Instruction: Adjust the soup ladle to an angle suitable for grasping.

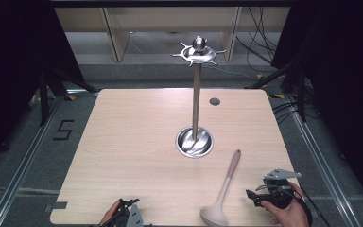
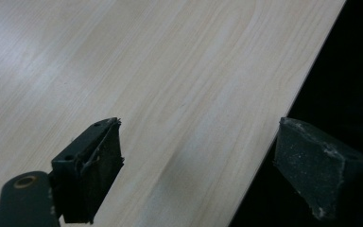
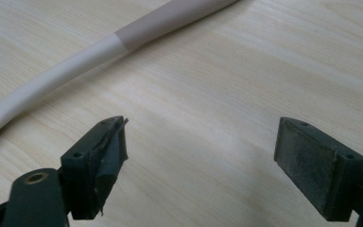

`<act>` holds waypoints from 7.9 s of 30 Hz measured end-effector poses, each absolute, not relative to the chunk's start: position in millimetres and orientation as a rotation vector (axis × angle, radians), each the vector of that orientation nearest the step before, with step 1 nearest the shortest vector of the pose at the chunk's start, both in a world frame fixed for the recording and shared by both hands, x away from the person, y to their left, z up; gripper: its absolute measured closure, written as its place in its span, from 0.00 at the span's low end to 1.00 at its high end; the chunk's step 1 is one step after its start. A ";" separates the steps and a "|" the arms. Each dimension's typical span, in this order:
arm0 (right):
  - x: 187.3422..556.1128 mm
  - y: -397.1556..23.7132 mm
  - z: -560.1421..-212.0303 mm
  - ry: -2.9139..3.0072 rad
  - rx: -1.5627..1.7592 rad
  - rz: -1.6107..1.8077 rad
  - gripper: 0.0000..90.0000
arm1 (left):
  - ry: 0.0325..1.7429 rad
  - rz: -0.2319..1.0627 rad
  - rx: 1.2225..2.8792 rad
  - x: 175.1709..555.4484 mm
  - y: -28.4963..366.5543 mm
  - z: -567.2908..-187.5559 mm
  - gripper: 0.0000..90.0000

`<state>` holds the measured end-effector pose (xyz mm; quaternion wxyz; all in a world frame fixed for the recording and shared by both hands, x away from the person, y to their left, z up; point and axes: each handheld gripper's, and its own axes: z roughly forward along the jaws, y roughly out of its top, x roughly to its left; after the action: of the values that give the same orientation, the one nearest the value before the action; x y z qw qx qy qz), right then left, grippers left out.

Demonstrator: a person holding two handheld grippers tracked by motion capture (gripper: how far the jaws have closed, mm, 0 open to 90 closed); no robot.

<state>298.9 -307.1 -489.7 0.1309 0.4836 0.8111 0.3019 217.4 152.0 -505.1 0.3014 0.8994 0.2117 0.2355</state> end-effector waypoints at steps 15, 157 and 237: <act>305.2 -301.0 -484.7 2.455 1.340 0.897 0.29 | 0.570 0.622 2.386 217.8 152.0 -505.2 0.17; 339.1 -201.2 -418.8 2.748 1.167 1.185 0.85 | 0.565 0.627 2.379 218.4 153.4 -503.8 0.17; 397.3 -220.0 -276.9 2.237 0.826 1.339 0.85 | 0.565 0.620 2.373 218.6 154.2 -502.8 0.17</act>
<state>397.3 -220.0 -276.9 0.2017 0.2959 0.8012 0.4795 218.6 154.2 -502.8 0.3073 0.8972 0.2136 0.2344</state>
